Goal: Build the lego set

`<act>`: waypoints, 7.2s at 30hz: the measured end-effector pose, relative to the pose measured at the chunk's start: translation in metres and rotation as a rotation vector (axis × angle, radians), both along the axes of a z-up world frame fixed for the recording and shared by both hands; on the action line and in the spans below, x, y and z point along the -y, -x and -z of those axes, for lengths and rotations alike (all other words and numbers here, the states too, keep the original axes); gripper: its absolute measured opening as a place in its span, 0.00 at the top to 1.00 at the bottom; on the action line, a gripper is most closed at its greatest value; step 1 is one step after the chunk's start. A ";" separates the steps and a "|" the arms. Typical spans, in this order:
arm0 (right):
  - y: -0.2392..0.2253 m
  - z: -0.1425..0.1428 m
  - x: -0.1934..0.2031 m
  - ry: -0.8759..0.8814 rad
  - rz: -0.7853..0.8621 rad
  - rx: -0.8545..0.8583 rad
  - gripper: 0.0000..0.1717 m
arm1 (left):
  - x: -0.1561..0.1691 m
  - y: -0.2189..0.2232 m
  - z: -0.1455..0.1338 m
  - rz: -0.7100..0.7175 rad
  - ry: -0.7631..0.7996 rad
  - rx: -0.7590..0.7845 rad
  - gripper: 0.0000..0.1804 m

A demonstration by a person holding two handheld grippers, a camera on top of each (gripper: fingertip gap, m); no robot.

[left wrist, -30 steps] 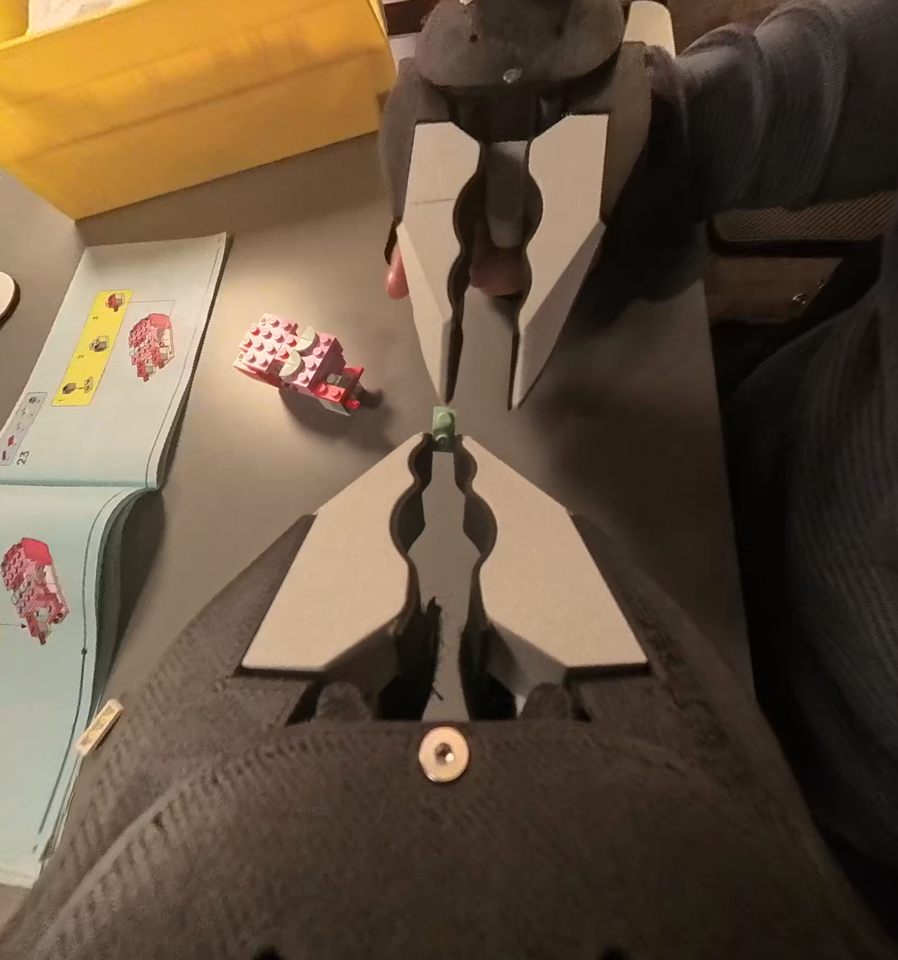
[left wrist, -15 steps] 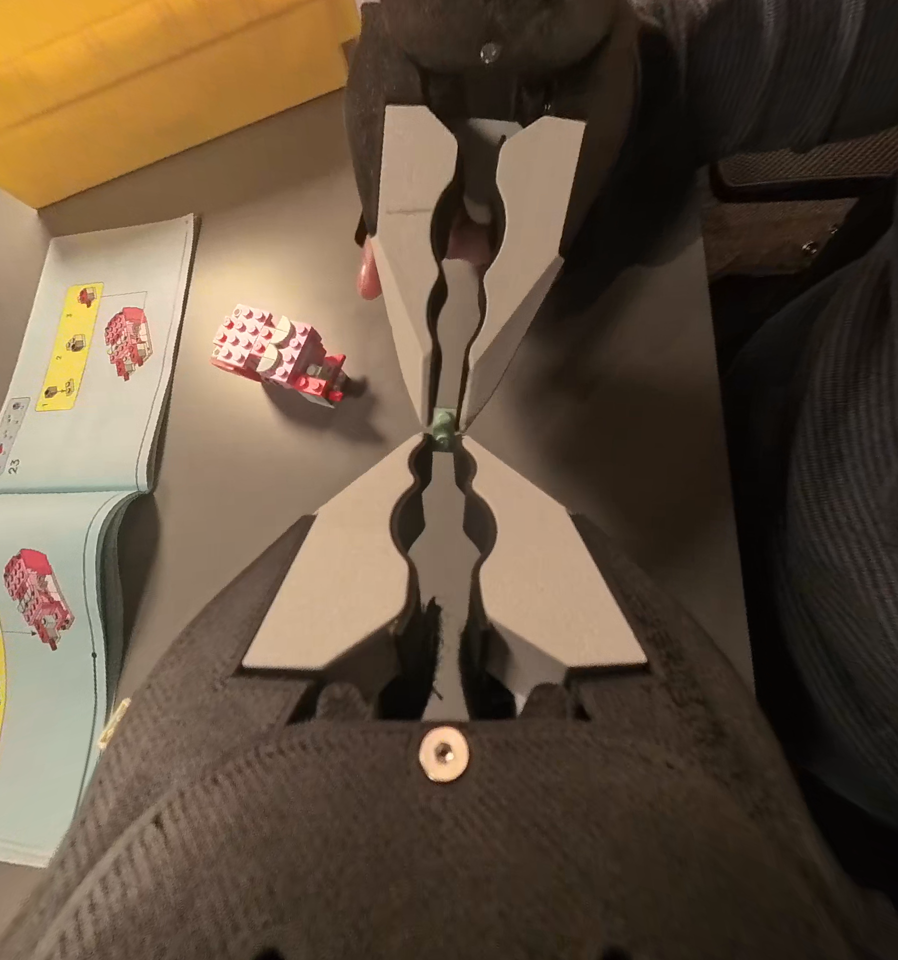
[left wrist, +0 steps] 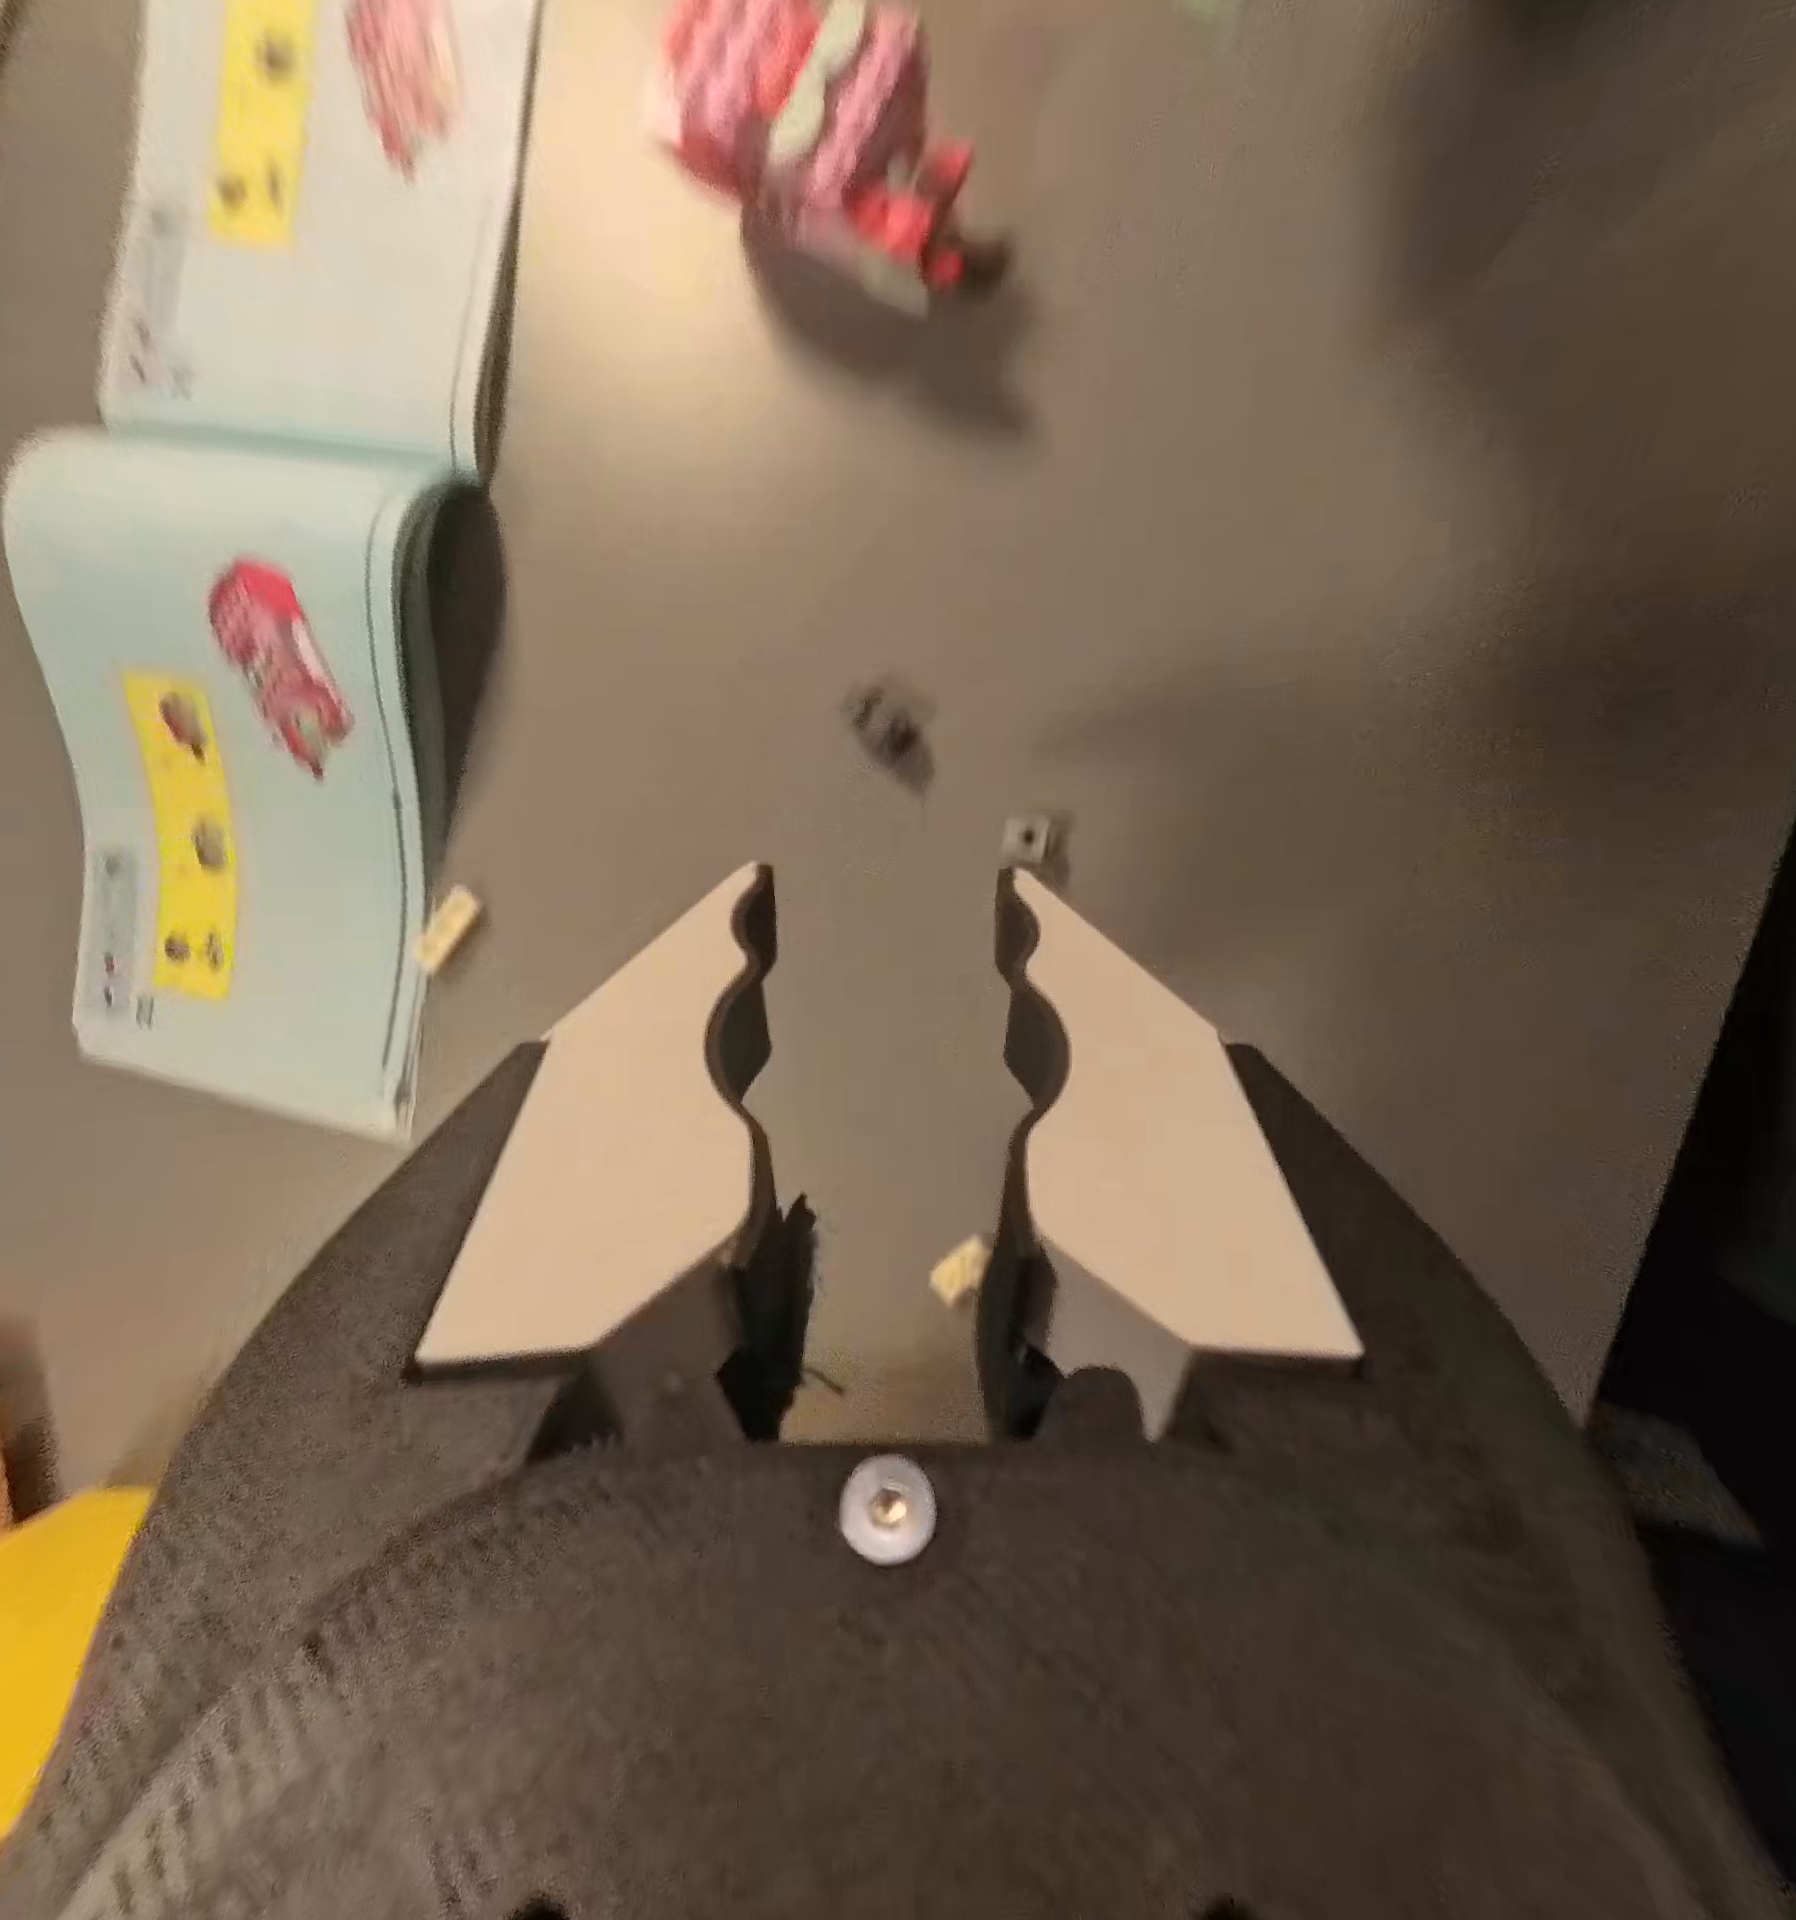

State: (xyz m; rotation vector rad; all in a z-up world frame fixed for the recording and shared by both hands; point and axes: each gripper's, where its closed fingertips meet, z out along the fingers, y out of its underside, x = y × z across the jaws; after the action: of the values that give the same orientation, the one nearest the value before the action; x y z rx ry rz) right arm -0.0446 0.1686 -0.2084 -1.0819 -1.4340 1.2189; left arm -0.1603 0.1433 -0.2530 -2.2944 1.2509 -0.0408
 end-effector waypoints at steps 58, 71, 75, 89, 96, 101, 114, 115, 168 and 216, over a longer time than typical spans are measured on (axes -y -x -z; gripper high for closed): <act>-0.007 -0.006 -0.006 0.049 0.007 -0.041 0.96 | 0.016 -0.017 0.048 0.938 0.268 -0.607 0.93; -0.006 -0.001 -0.008 0.020 0.017 -0.004 0.96 | 0.012 -0.116 -0.003 0.200 0.054 0.423 0.94; -0.002 0.009 -0.007 0.024 -0.024 0.074 0.96 | 0.021 -0.129 0.012 -0.035 0.191 0.625 0.94; -0.003 0.031 0.004 -0.004 -0.100 0.229 0.96 | 0.025 -0.116 0.042 -0.068 0.202 0.597 0.94; -0.003 0.031 0.006 0.005 -0.115 0.234 0.96 | 0.031 -0.110 0.043 0.000 0.183 0.526 0.94; -0.003 0.030 0.006 0.005 -0.116 0.231 0.96 | 0.032 -0.109 0.043 -0.001 0.197 0.542 0.93; -0.005 0.027 0.005 0.014 -0.115 0.210 0.96 | 0.040 -0.099 0.040 0.041 0.129 0.434 0.84; -0.006 0.028 0.007 0.014 -0.126 0.214 0.96 | 0.040 -0.097 0.041 0.051 0.101 0.410 0.85; 0.024 -0.008 0.033 0.013 -0.136 -0.028 0.97 | 0.011 -0.095 -0.052 0.217 -0.210 0.925 0.96; 0.016 0.011 0.013 -0.124 -0.005 0.055 0.97 | 0.007 -0.073 0.013 0.022 -0.059 0.503 0.96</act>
State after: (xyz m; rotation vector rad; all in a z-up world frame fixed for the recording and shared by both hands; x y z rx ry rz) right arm -0.0610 0.1556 -0.2192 -1.0346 -1.5343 1.0961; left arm -0.0876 0.1363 -0.2663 -2.0410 0.9955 -0.5459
